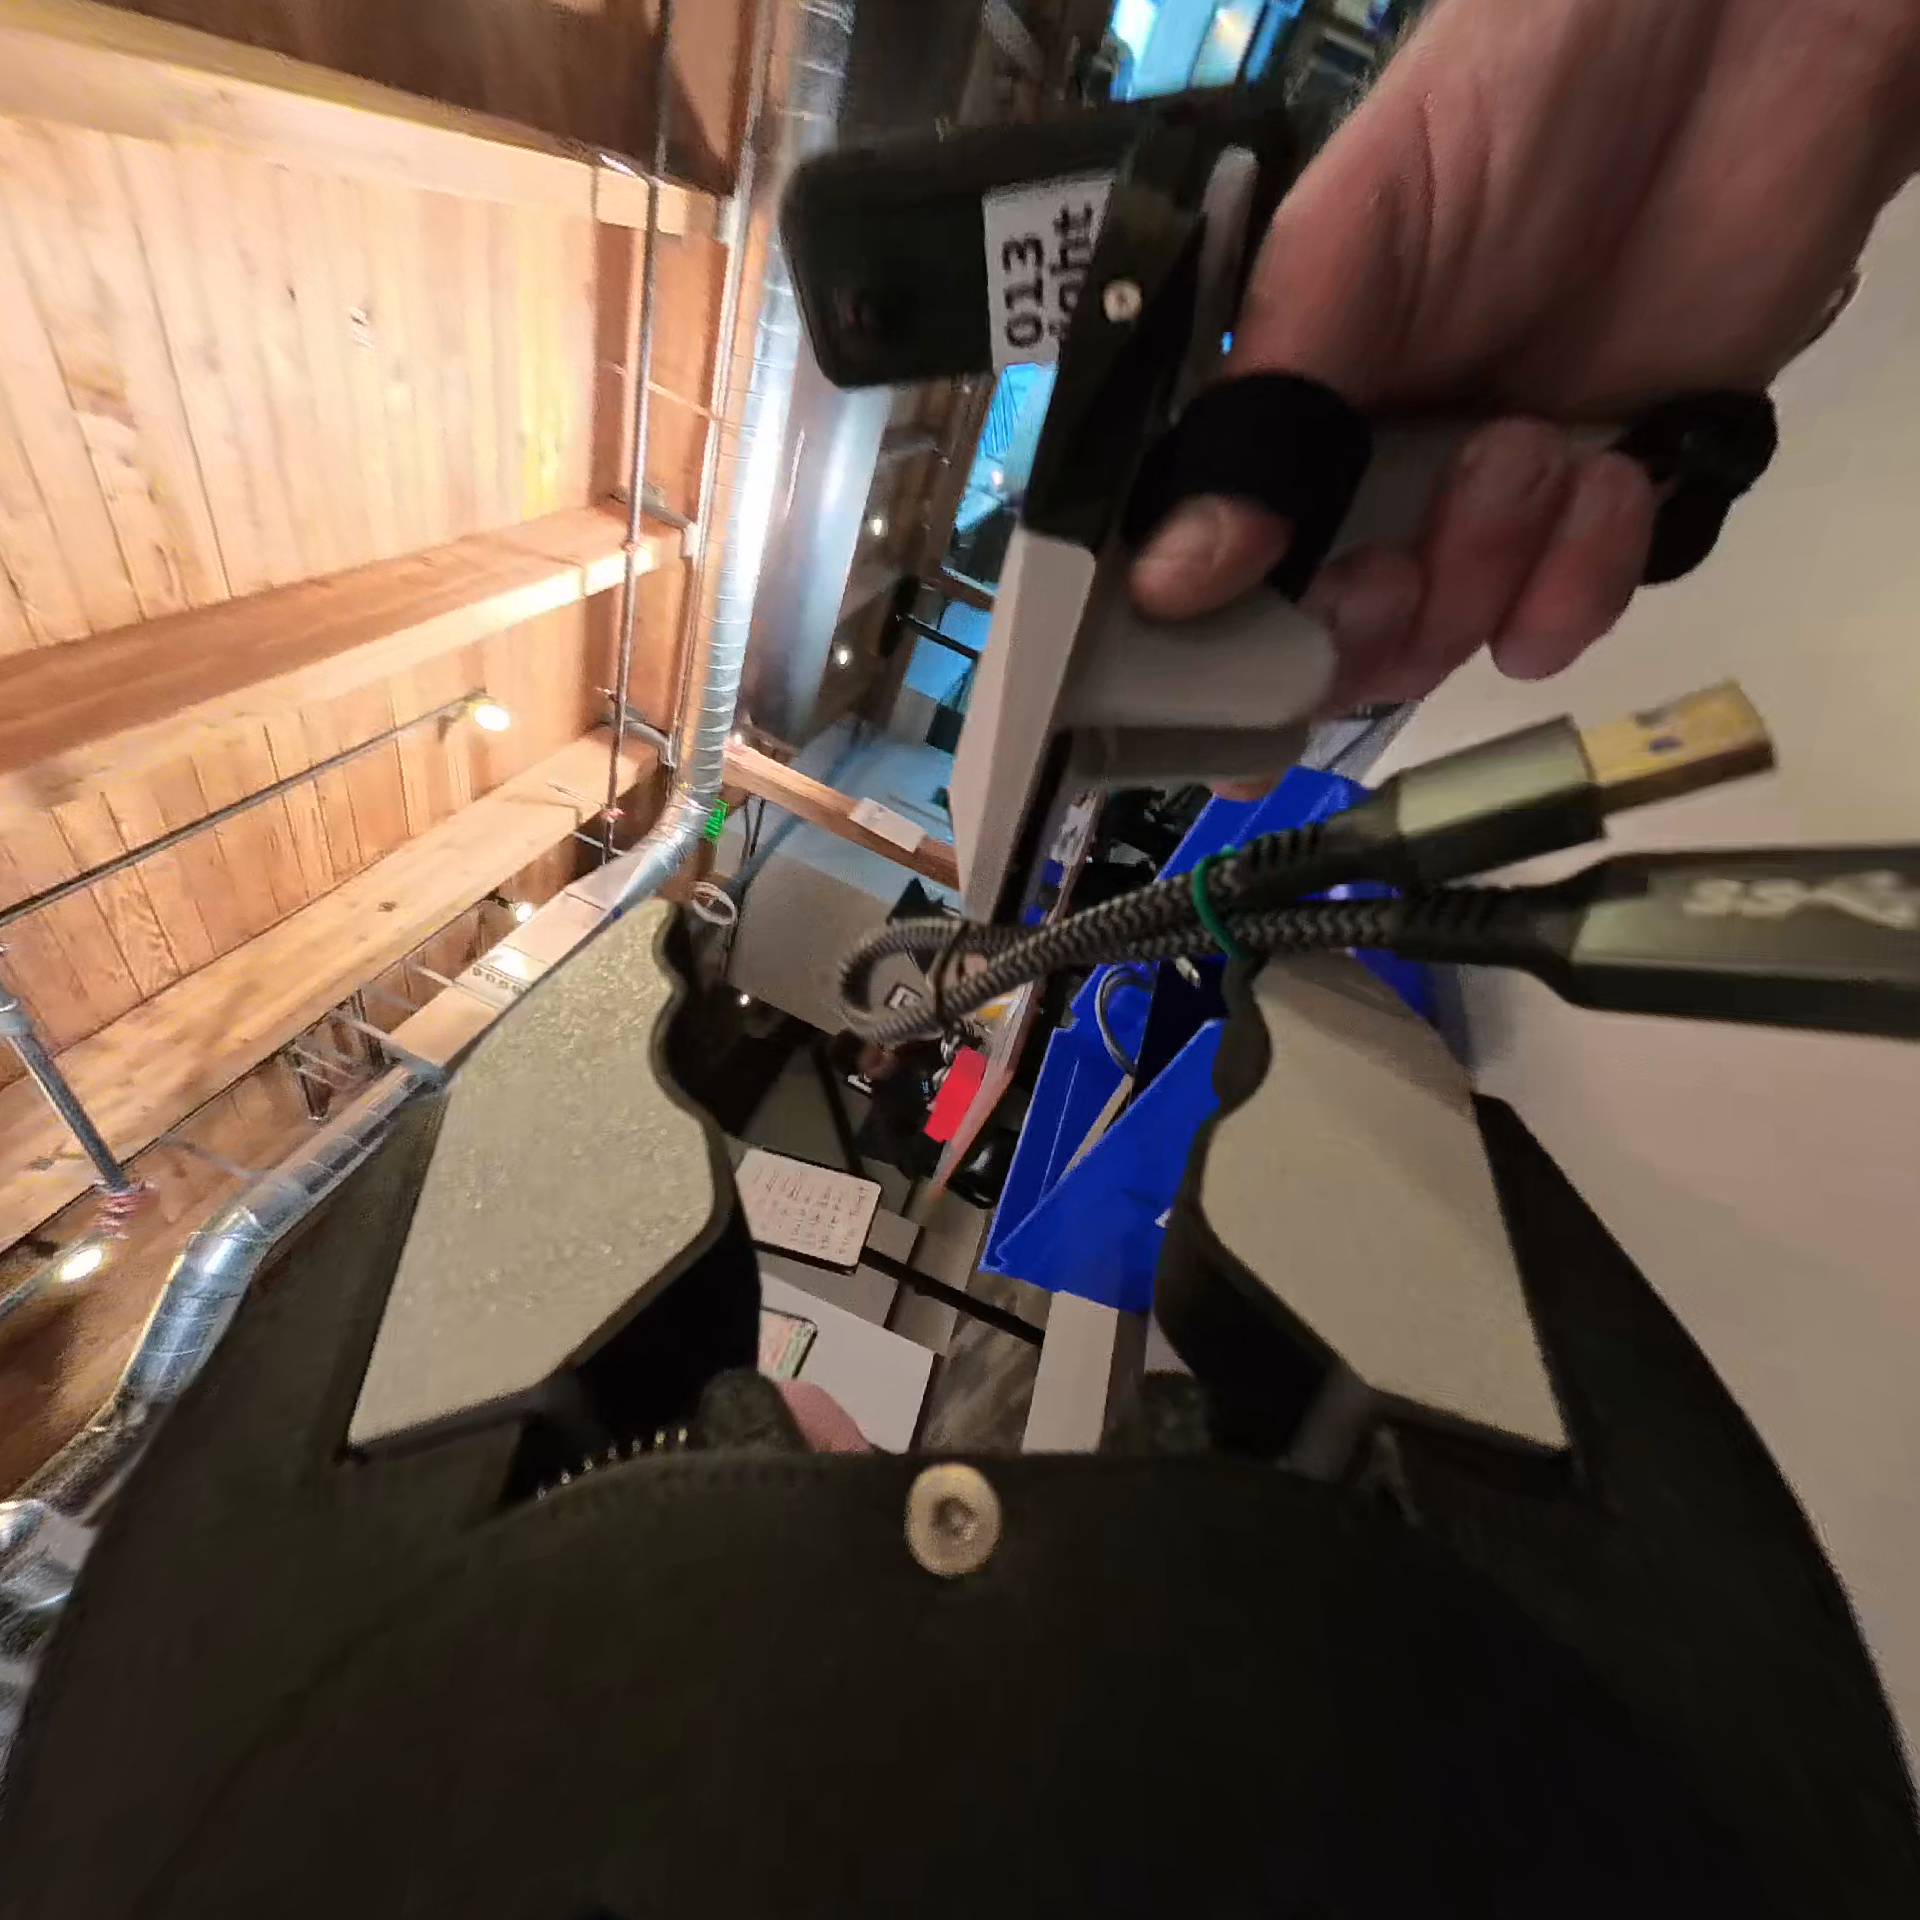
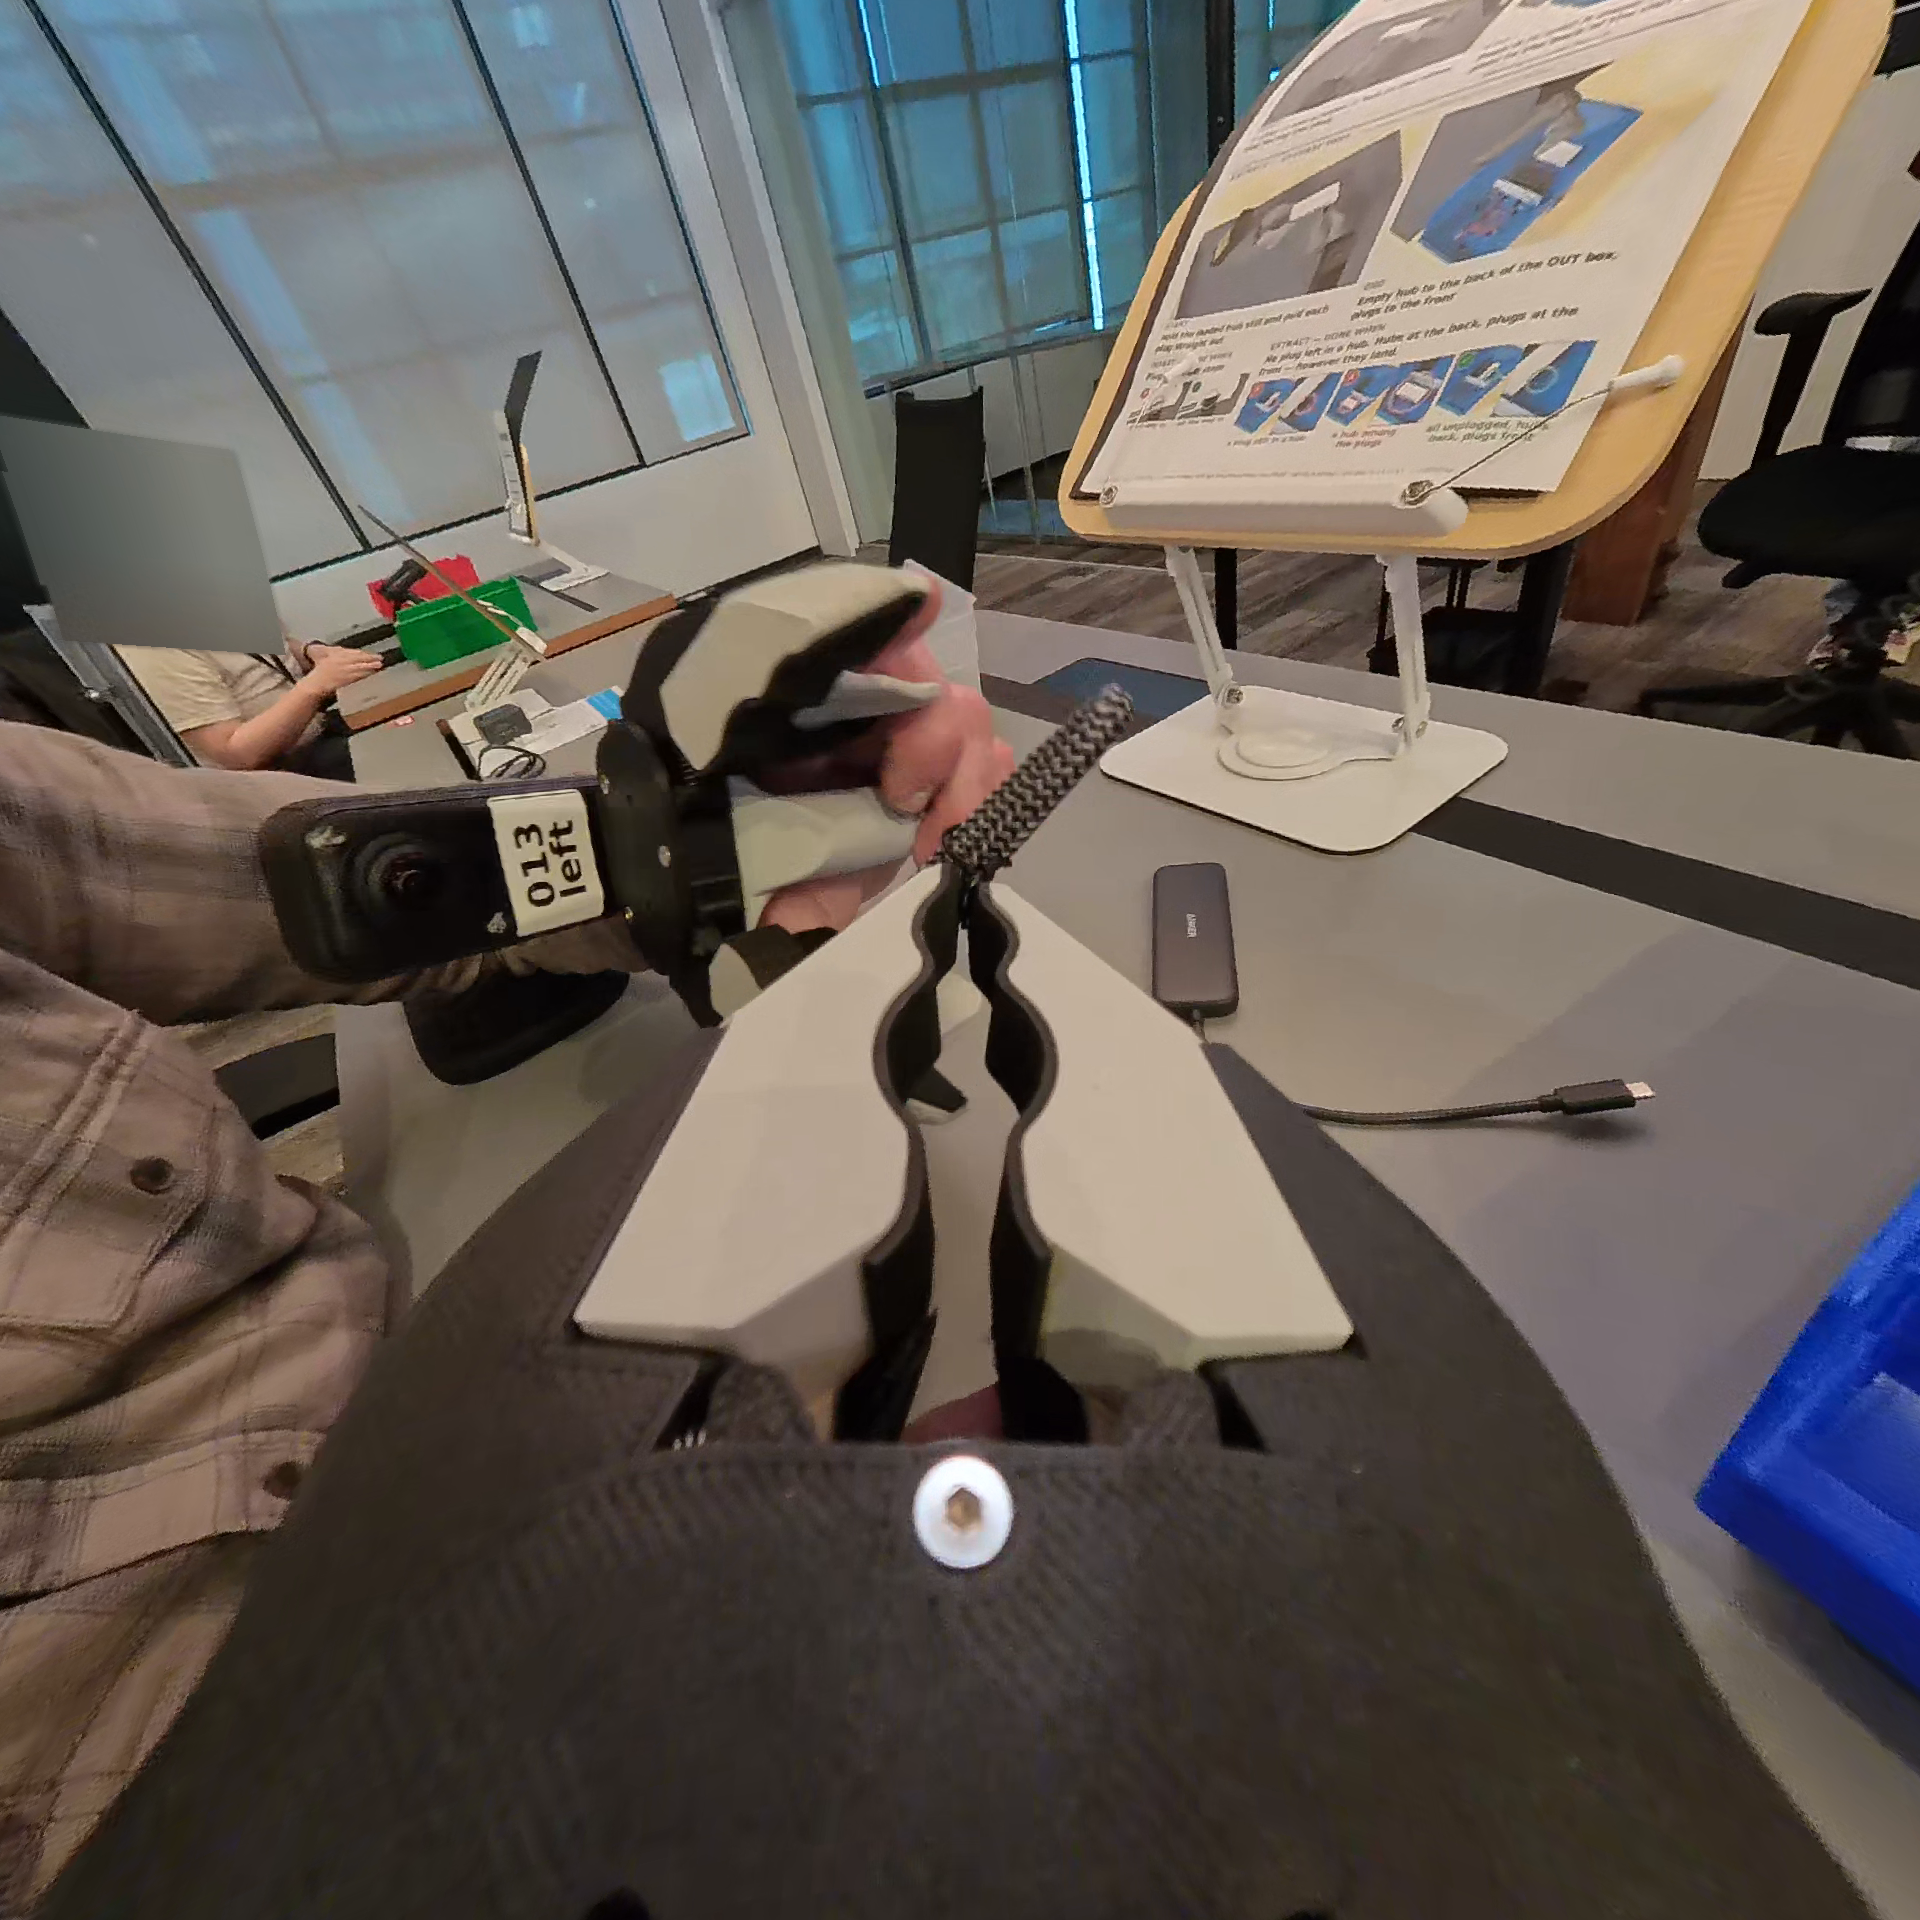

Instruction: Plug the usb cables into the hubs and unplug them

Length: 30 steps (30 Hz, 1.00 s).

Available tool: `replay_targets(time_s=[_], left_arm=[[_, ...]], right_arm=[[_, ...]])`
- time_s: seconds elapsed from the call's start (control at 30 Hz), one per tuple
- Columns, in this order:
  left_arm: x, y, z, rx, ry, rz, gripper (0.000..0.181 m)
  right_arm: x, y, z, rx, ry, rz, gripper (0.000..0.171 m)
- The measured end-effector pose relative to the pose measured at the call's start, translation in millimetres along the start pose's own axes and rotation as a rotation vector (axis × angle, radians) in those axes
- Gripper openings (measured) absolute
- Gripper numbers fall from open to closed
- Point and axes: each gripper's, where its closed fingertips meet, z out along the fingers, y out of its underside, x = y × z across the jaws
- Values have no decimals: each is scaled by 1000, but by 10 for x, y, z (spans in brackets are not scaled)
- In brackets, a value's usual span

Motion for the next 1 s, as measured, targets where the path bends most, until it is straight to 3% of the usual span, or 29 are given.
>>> replay_targets(time_s=[0.2,0.43,0.5,0.57,0.73,1.0], left_arm=[[-104,-235,-103,56,-37,-45,85],[-216,-236,-61,8,54,-178,75],[-263,-184,-43,-13,73,-232,73],[-379,-135,-49,-11,60,-297,57],[-453,63,-25,-47,61,-363,48],[-306,350,151,-157,226,-574,51]], right_arm=[[-24,154,97,-42,-13,-10,0],[-56,234,165,-62,-15,-108,0],[-48,229,153,-52,-22,-99,0],[-38,244,146,-41,-28,-78,0],[-79,300,164,4,-71,-20,0],[-180,388,209,-24,-112,-90,0]])
